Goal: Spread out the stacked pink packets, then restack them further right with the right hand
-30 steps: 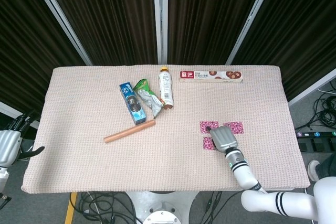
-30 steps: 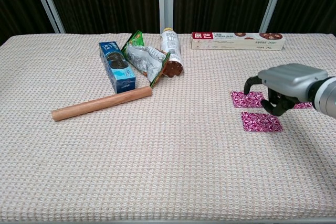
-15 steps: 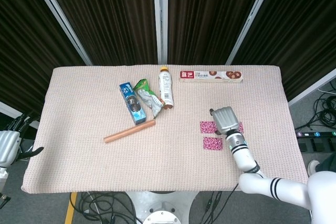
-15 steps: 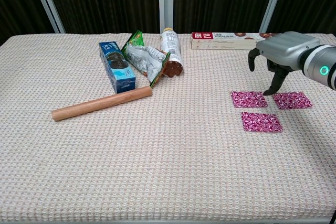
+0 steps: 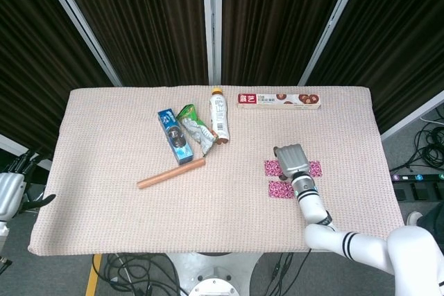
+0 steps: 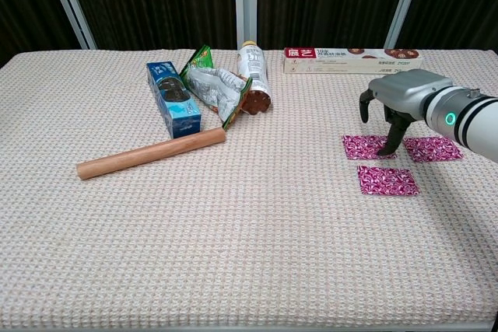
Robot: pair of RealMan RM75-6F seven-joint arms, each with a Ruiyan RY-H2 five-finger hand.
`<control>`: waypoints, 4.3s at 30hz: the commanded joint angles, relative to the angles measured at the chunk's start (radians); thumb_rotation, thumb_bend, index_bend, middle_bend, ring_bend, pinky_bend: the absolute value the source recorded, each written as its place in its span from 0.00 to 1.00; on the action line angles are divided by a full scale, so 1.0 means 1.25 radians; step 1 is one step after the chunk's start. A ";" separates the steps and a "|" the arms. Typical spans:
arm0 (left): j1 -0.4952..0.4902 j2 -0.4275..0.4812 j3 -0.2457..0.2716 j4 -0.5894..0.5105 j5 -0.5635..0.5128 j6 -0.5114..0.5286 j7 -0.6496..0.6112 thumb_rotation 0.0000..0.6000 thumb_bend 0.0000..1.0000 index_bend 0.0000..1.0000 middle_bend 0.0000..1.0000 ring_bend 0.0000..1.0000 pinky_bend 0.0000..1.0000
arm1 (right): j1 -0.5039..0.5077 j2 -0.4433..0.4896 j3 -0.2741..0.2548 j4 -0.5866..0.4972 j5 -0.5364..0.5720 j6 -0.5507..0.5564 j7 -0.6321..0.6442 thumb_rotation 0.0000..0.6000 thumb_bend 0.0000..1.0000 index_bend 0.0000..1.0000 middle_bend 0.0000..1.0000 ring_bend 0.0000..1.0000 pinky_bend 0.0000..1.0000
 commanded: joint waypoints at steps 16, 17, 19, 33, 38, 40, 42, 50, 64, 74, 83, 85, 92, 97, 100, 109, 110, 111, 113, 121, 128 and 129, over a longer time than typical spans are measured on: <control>0.001 -0.002 0.001 0.009 0.002 0.000 -0.007 1.00 0.02 0.24 0.18 0.17 0.30 | 0.005 -0.050 0.011 0.051 0.019 -0.013 -0.008 1.00 0.00 0.40 1.00 1.00 0.97; 0.001 -0.001 0.001 0.009 0.002 0.000 -0.008 1.00 0.02 0.24 0.18 0.17 0.30 | 0.005 -0.051 0.011 0.052 0.020 -0.013 -0.009 1.00 0.00 0.40 1.00 1.00 0.97; 0.001 -0.001 0.002 0.010 0.002 0.000 -0.008 1.00 0.02 0.24 0.18 0.17 0.30 | 0.006 -0.052 0.013 0.054 0.022 -0.014 -0.011 1.00 0.00 0.40 1.00 1.00 0.97; 0.002 -0.005 0.003 0.021 0.000 -0.005 -0.021 1.00 0.02 0.24 0.18 0.17 0.30 | 0.012 -0.065 0.021 0.071 0.052 -0.025 -0.032 1.00 0.00 0.39 1.00 1.00 0.97; 0.002 -0.004 0.002 0.022 0.000 -0.004 -0.023 1.00 0.02 0.24 0.18 0.17 0.30 | 0.015 -0.066 0.021 0.076 0.062 -0.030 -0.040 1.00 0.00 0.38 1.00 1.00 0.97; 0.002 -0.004 0.002 0.023 0.000 -0.004 -0.023 1.00 0.02 0.24 0.18 0.17 0.30 | 0.016 -0.066 0.021 0.076 0.067 -0.033 -0.043 1.00 0.00 0.38 1.00 1.00 0.97; 0.002 -0.004 0.002 0.023 0.000 -0.005 -0.023 1.00 0.02 0.24 0.18 0.17 0.30 | 0.017 -0.066 0.021 0.076 0.075 -0.036 -0.048 1.00 0.00 0.38 1.00 1.00 0.97; 0.004 -0.006 0.003 0.027 -0.001 -0.005 -0.026 1.00 0.02 0.24 0.18 0.17 0.30 | 0.021 -0.067 0.021 0.075 0.100 -0.036 -0.062 1.00 0.00 0.38 1.00 1.00 0.97; 0.002 -0.004 0.002 0.022 0.001 -0.004 -0.024 1.00 0.02 0.24 0.18 0.17 0.30 | 0.017 -0.057 0.026 0.057 0.077 -0.017 -0.041 1.00 0.00 0.43 1.00 1.00 0.97; 0.001 -0.001 0.002 0.018 0.002 -0.004 -0.021 1.00 0.02 0.24 0.18 0.17 0.30 | 0.014 -0.019 0.036 0.011 0.068 0.008 -0.040 1.00 0.00 0.44 1.00 1.00 0.97; -0.001 -0.002 0.003 0.014 0.004 -0.006 -0.017 1.00 0.02 0.24 0.18 0.17 0.30 | -0.020 0.044 0.003 0.006 0.052 0.010 -0.026 1.00 0.00 0.44 1.00 1.00 0.97; -0.002 -0.002 0.003 0.010 0.007 -0.006 -0.014 1.00 0.02 0.24 0.18 0.17 0.30 | -0.029 0.050 -0.007 0.022 0.041 -0.006 -0.010 1.00 0.00 0.44 1.00 1.00 0.97; -0.006 -0.001 0.002 -0.002 0.010 -0.006 0.001 1.00 0.02 0.24 0.18 0.17 0.30 | -0.061 0.068 -0.040 0.077 -0.047 -0.045 0.069 1.00 0.00 0.44 1.00 1.00 0.97; -0.009 0.000 0.001 -0.013 0.010 -0.007 0.012 1.00 0.02 0.24 0.18 0.17 0.30 | -0.080 0.079 -0.060 0.116 -0.128 -0.057 0.129 1.00 0.00 0.44 1.00 1.00 0.97; -0.009 0.001 0.002 -0.018 0.012 -0.007 0.018 1.00 0.02 0.24 0.18 0.17 0.30 | -0.086 0.083 -0.063 0.128 -0.159 -0.072 0.164 1.00 0.00 0.44 1.00 1.00 0.97; -0.010 0.005 0.002 -0.027 0.009 -0.008 0.028 1.00 0.02 0.24 0.18 0.17 0.30 | -0.096 0.075 -0.068 0.163 -0.250 -0.094 0.250 1.00 0.00 0.44 1.00 1.00 0.97; -0.010 0.005 0.002 -0.028 0.009 -0.009 0.028 1.00 0.02 0.24 0.18 0.17 0.30 | -0.097 0.075 -0.067 0.164 -0.256 -0.096 0.255 1.00 0.00 0.44 1.00 1.00 0.97; -0.010 0.005 0.002 -0.028 0.009 -0.009 0.028 1.00 0.02 0.24 0.18 0.17 0.30 | -0.098 0.075 -0.066 0.165 -0.260 -0.097 0.258 1.00 0.00 0.44 1.00 1.00 0.97; -0.010 0.005 0.002 -0.028 0.010 -0.008 0.028 1.00 0.02 0.24 0.18 0.17 0.30 | -0.100 0.076 -0.065 0.165 -0.267 -0.099 0.262 1.00 0.00 0.44 1.00 1.00 0.97; -0.010 0.004 0.003 -0.026 0.009 -0.008 0.026 1.00 0.02 0.24 0.18 0.17 0.30 | -0.107 0.072 -0.059 0.168 -0.274 -0.108 0.263 1.00 0.00 0.44 1.00 1.00 0.97; -0.012 0.004 0.004 -0.025 0.008 -0.014 0.026 1.00 0.02 0.24 0.18 0.17 0.30 | -0.105 0.060 -0.045 0.180 -0.256 -0.124 0.249 1.00 0.00 0.41 1.00 1.00 0.97; -0.012 0.004 0.004 -0.025 0.008 -0.014 0.026 1.00 0.02 0.24 0.18 0.17 0.30 | -0.105 0.059 -0.044 0.181 -0.254 -0.125 0.247 1.00 0.00 0.39 1.00 1.00 0.97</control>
